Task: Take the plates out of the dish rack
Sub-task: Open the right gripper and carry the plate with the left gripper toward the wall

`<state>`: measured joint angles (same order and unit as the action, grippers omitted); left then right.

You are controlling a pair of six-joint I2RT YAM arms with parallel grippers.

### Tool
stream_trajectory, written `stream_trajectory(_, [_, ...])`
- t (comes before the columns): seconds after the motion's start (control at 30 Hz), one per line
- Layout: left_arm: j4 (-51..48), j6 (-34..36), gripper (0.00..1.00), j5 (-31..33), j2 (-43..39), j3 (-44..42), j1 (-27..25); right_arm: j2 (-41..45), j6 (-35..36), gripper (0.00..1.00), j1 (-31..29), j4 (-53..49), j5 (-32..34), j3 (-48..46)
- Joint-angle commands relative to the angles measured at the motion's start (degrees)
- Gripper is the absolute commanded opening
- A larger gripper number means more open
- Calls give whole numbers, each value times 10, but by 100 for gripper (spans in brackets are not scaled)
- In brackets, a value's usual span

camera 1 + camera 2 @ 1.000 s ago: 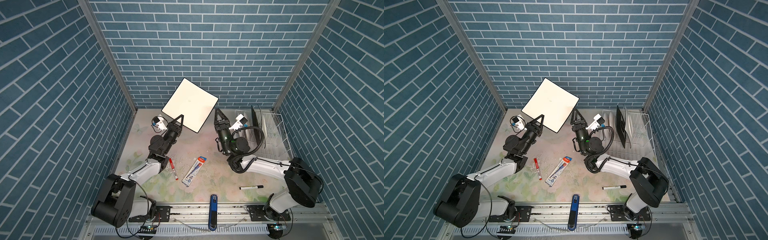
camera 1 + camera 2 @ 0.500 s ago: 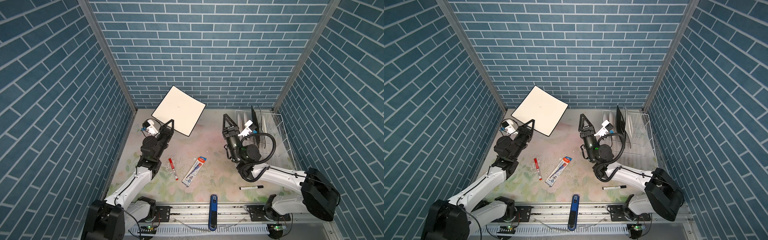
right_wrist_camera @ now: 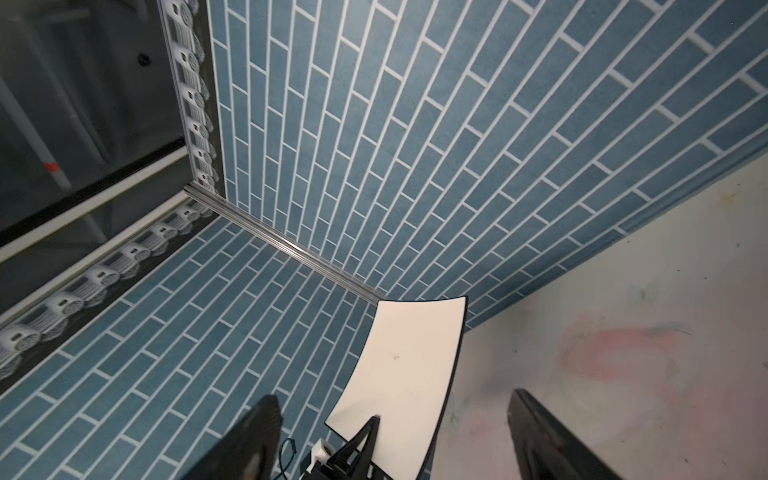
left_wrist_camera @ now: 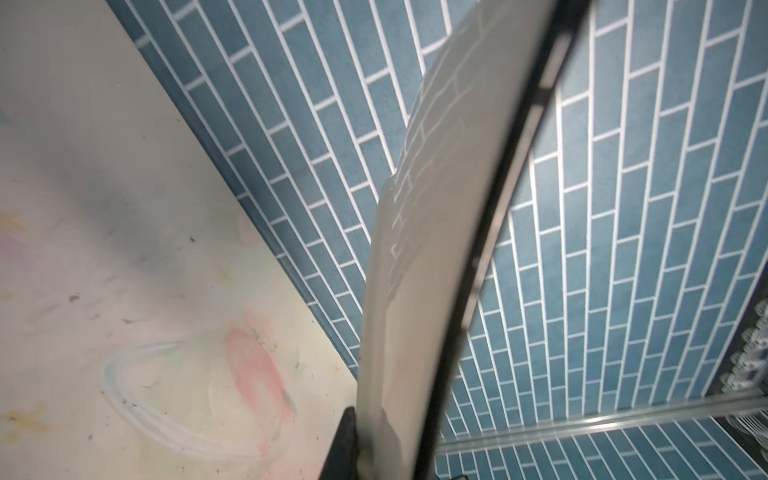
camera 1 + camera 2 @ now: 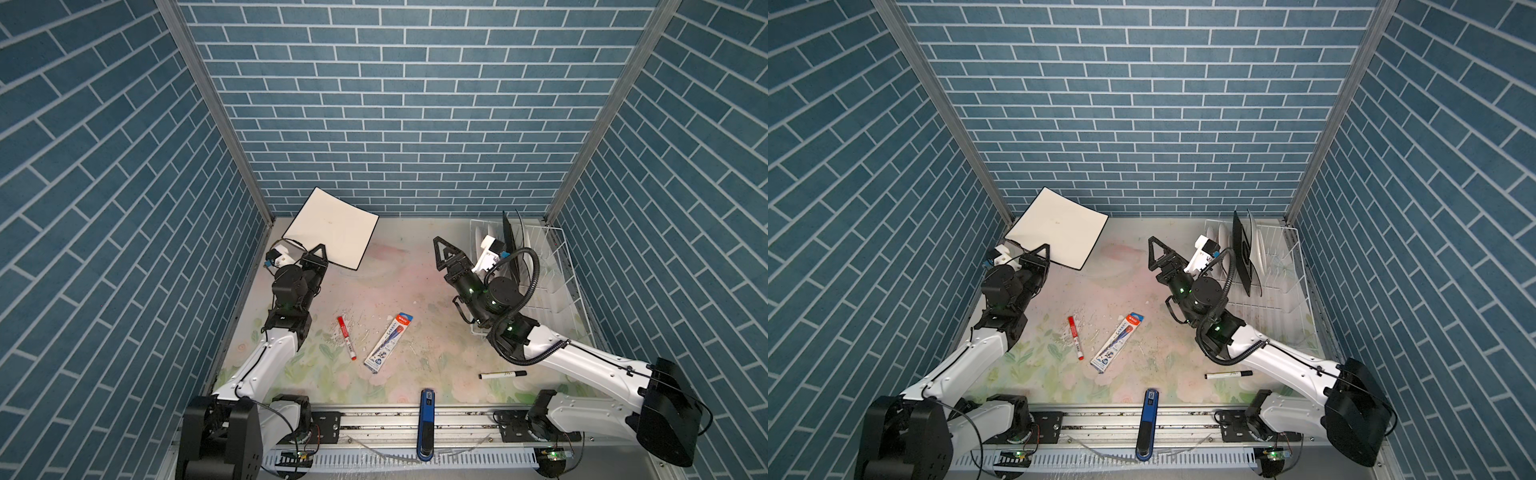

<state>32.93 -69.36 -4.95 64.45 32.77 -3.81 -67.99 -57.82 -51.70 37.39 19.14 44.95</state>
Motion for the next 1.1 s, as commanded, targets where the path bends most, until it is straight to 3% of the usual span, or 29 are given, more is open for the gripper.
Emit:
stream_trajectory(0.0, [144, -14, 0, 20, -7, 24, 25, -2, 66, 99, 1, -112, -36, 57])
stream_trajectory(0.27, [180, -24, 0, 49, 51, 12, 47, -33, 103, 99, 2, -202, -61, 101])
stream_trajectory(0.4, [238, -49, 0, 64, 96, 4, 55, -46, 94, 99, 3, -182, -43, 91])
stream_trajectory(0.63, [297, -94, 0, 52, 188, 31, 66, -82, 120, 99, 9, -268, -47, 144])
stream_trajectory(1.07, [360, -139, 0, 47, 285, 37, 110, -113, 116, 99, 9, -284, -43, 161])
